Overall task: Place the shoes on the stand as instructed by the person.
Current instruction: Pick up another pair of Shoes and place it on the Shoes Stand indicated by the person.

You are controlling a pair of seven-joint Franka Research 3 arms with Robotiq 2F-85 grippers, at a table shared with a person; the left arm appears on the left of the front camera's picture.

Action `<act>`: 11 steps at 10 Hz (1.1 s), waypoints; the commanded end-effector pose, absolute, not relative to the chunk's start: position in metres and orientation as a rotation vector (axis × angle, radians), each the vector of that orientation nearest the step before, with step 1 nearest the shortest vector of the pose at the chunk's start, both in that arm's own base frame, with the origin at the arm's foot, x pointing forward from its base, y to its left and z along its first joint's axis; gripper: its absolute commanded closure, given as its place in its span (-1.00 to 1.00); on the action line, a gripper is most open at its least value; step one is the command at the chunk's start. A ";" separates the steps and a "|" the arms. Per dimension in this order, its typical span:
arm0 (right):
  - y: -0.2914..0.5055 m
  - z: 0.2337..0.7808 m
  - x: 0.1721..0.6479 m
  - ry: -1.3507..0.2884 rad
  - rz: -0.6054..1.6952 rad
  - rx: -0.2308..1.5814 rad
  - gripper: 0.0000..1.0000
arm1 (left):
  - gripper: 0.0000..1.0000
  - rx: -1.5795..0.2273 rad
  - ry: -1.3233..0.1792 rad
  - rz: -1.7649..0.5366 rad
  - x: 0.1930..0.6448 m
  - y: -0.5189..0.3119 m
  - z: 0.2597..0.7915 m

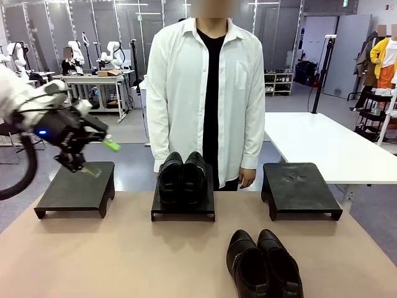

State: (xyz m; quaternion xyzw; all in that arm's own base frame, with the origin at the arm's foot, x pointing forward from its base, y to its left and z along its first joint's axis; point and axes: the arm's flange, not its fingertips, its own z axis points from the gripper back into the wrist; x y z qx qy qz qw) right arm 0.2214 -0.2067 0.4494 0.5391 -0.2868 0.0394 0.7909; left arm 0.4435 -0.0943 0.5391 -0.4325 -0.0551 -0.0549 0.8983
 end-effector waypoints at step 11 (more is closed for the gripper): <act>-0.207 0.449 0.221 -0.640 0.100 1.166 -1.00 | -1.00 -1.366 -0.361 -0.181 0.259 0.117 0.407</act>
